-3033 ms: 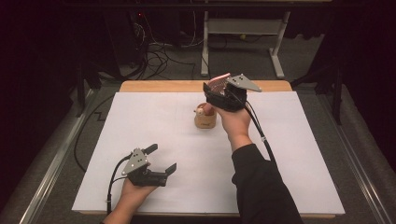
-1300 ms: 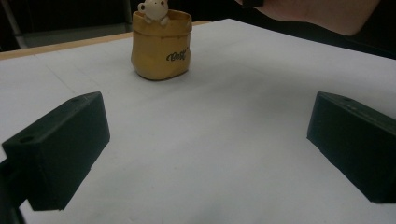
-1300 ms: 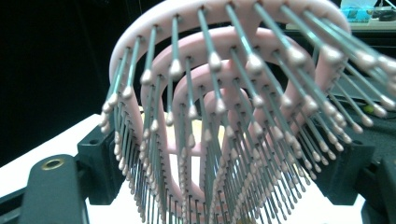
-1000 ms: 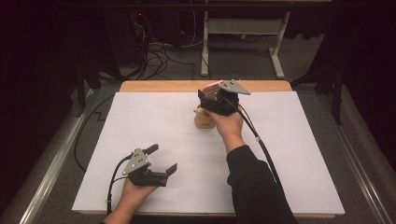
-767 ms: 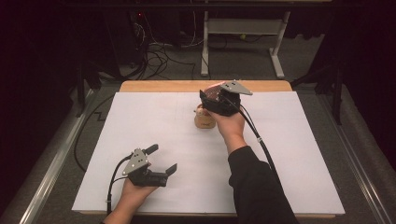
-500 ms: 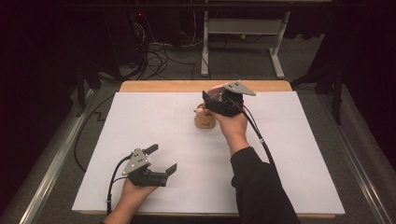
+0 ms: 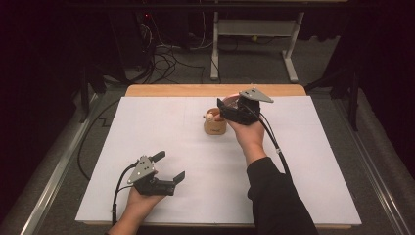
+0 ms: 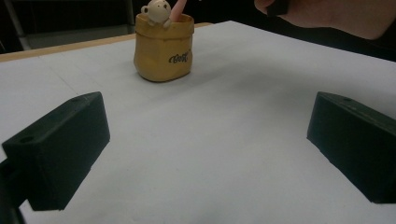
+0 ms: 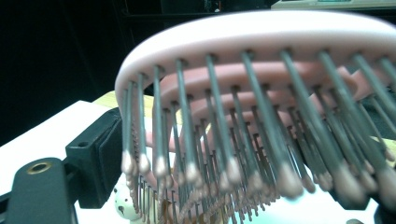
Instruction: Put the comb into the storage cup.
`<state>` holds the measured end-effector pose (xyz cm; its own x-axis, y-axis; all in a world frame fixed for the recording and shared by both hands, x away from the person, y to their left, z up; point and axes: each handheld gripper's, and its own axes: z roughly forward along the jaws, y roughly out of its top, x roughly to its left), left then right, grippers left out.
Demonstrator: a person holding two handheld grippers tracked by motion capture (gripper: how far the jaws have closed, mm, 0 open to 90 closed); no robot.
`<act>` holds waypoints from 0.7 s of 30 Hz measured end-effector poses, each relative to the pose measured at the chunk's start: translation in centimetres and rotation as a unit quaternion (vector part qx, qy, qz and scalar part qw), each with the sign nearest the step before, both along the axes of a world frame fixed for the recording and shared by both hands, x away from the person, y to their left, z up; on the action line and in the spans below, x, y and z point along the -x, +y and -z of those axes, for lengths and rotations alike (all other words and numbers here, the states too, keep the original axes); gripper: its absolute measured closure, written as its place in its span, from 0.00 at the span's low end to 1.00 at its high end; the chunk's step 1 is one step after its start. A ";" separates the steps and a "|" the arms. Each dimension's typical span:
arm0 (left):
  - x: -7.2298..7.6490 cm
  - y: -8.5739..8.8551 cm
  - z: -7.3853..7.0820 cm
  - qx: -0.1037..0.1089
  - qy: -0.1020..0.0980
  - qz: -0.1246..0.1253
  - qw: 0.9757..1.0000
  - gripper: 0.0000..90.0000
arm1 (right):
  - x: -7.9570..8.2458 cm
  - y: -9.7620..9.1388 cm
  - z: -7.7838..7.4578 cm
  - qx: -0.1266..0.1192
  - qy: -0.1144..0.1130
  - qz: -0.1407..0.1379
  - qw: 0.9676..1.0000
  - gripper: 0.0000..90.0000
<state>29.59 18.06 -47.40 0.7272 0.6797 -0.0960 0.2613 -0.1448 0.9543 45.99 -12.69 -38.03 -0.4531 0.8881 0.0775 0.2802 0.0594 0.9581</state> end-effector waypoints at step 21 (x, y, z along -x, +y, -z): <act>0.0 0.0 0.0 -0.004 -0.001 0.000 1.000 0.00 | 1.0 -1.9 1.1 0.000 0.008 0.006 1.000 0.10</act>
<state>29.59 18.03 -47.40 0.7272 0.6805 -0.0896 0.2594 -0.1516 0.9538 45.01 -14.63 -39.16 -0.4410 0.8935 0.0846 0.2954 0.0555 0.9538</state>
